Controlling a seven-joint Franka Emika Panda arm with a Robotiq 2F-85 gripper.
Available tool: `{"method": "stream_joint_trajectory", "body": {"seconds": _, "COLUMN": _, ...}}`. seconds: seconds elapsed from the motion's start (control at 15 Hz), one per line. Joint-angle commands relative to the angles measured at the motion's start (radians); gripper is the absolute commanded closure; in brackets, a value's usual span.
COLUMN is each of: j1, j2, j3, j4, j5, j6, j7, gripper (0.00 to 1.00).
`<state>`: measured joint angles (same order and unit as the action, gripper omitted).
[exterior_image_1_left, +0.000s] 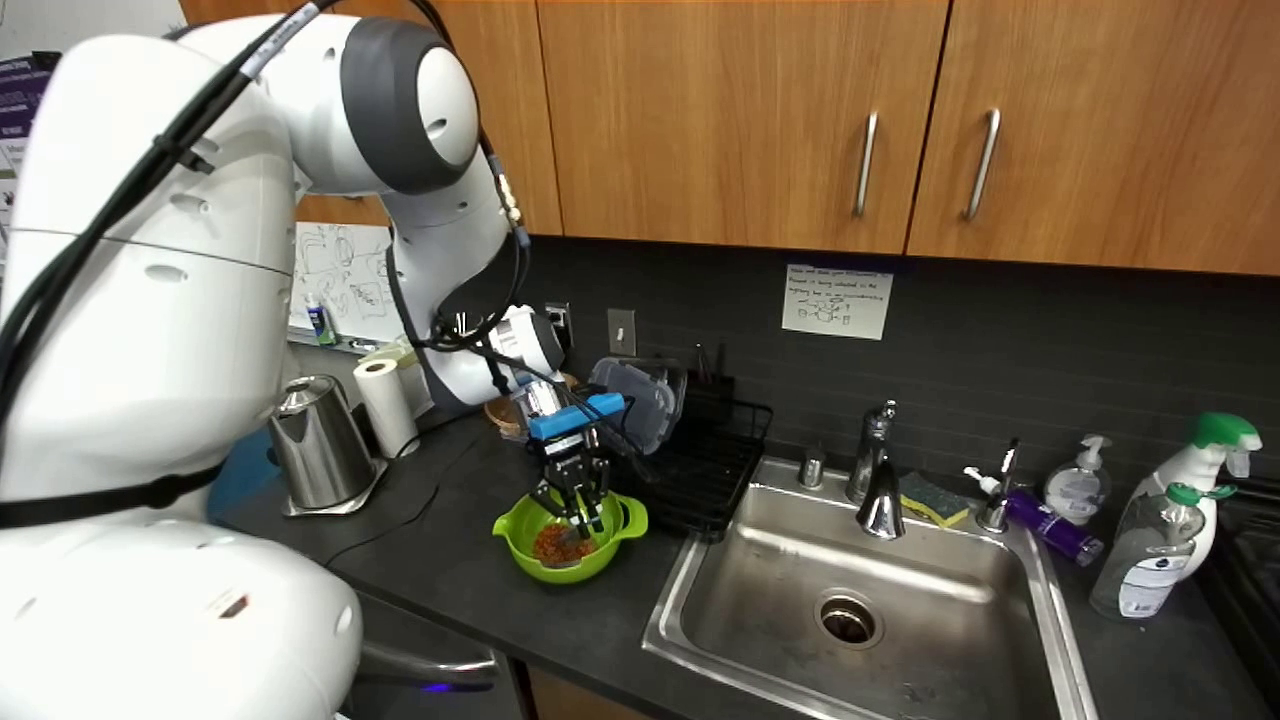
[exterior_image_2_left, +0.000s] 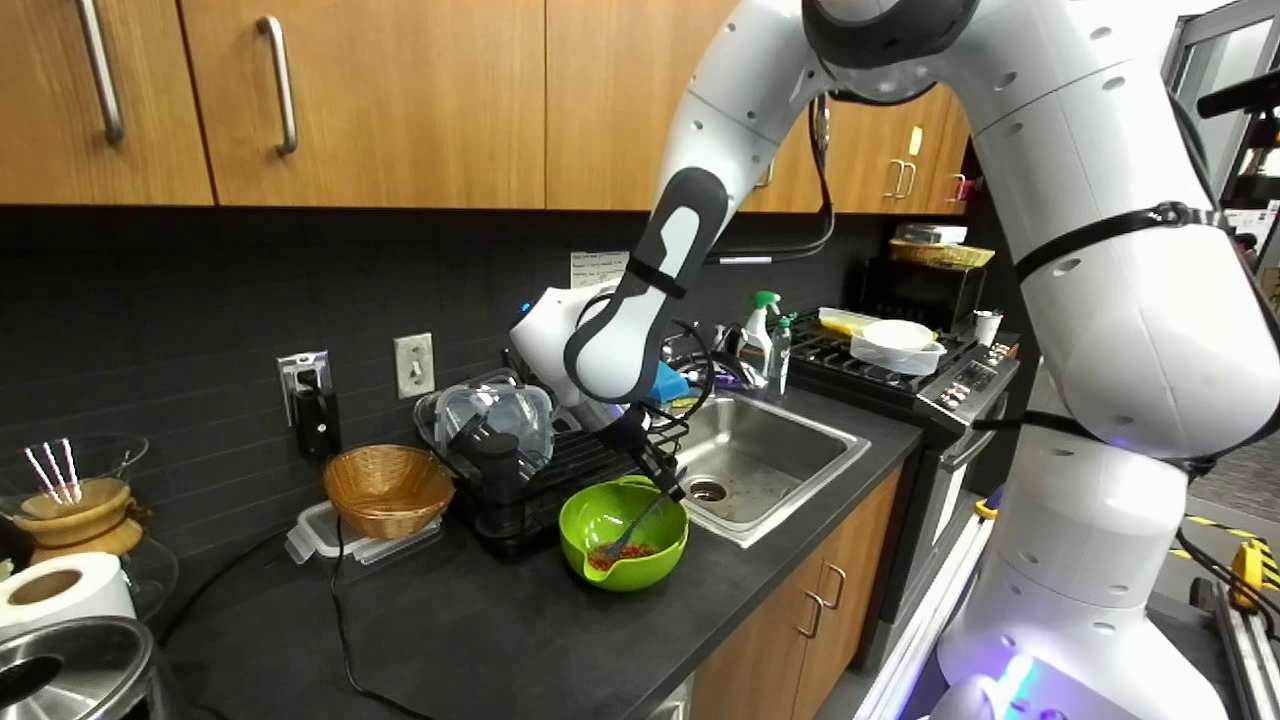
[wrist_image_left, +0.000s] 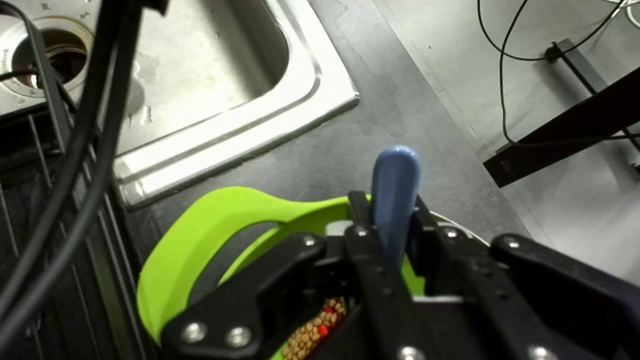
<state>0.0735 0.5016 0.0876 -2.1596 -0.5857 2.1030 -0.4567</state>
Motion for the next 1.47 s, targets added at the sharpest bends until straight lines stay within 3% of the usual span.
{"method": "stream_joint_trajectory", "body": {"seconds": 0.0, "j1": -0.007, "j2": -0.021, "j3": -0.006, "j4": -0.01, "j5": -0.004, "j6": 0.023, "j7": 0.008, "gripper": 0.95}}
{"method": "stream_joint_trajectory", "body": {"seconds": 0.8, "j1": -0.073, "j2": -0.013, "j3": -0.034, "j4": -0.008, "j5": 0.023, "j6": 0.09, "j7": -0.008, "gripper": 0.95}}
{"method": "stream_joint_trajectory", "body": {"seconds": 1.4, "j1": -0.066, "j2": -0.031, "j3": -0.043, "j4": -0.065, "j5": 0.002, "j6": 0.086, "j7": 0.025, "gripper": 0.95}}
